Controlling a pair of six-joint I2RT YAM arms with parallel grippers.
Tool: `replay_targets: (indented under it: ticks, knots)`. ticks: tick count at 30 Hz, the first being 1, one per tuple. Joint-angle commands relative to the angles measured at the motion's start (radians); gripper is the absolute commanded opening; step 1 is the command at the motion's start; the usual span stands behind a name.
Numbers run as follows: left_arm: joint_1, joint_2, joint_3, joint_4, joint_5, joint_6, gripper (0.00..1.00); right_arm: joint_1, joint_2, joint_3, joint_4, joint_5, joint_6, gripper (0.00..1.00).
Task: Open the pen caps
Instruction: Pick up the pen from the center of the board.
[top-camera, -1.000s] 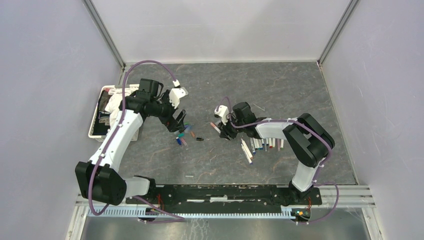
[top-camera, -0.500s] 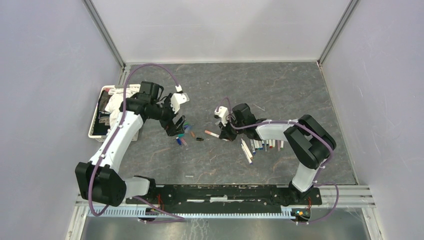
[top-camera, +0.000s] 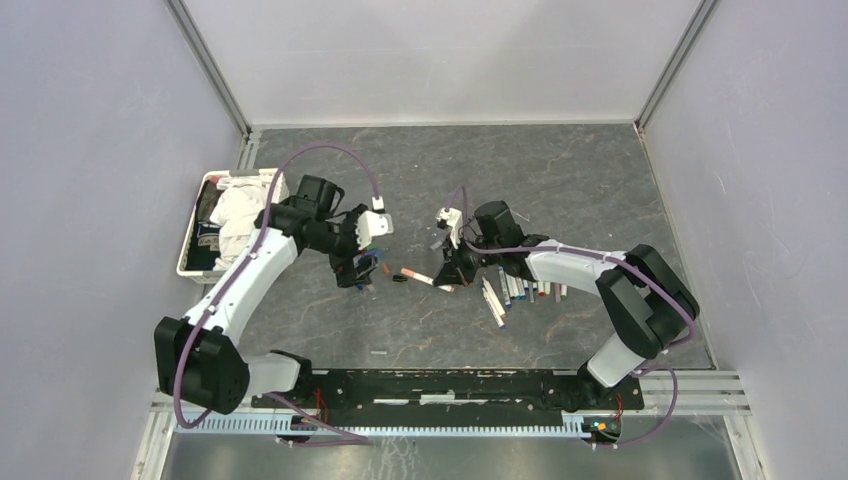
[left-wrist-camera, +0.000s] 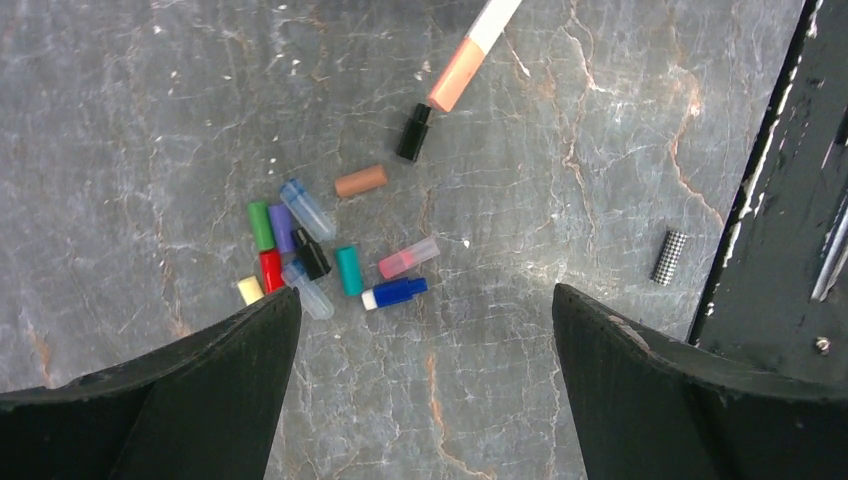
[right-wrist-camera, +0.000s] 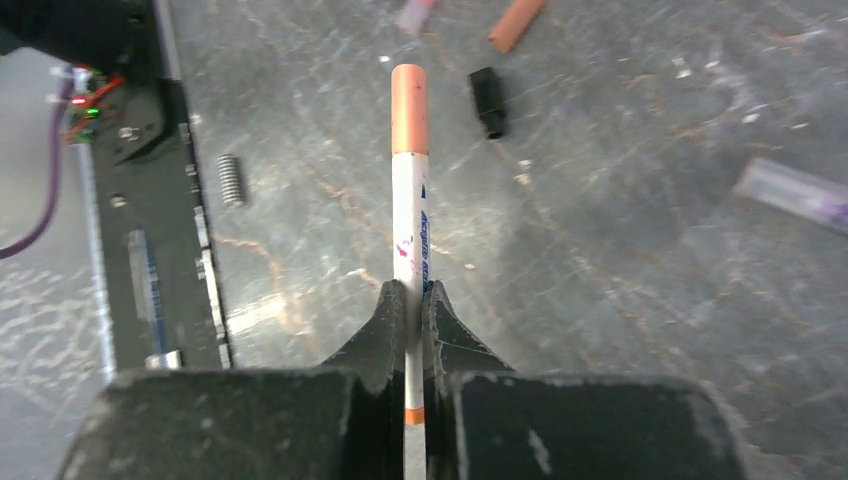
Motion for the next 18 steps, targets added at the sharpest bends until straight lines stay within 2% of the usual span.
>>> replay_targets:
  ticks: [1,8,13,18]
  knots:
    - [-0.075,-0.003,-0.039,0.048,-0.061,0.096,1.0,-0.004,-0.064,-0.034,0.004,-0.167,0.093,0.0]
    - [-0.235,0.008,-0.051,0.128,-0.143,0.067,1.0,-0.003,-0.072,-0.033,0.057,-0.299,0.177,0.0]
    - [-0.297,0.039,-0.041,0.143,-0.146,0.046,0.99,-0.003,-0.056,-0.032,0.116,-0.351,0.243,0.0]
    - [-0.341,0.059,-0.046,0.136,-0.143,0.042,0.88,-0.003,-0.054,-0.03,0.165,-0.361,0.291,0.0]
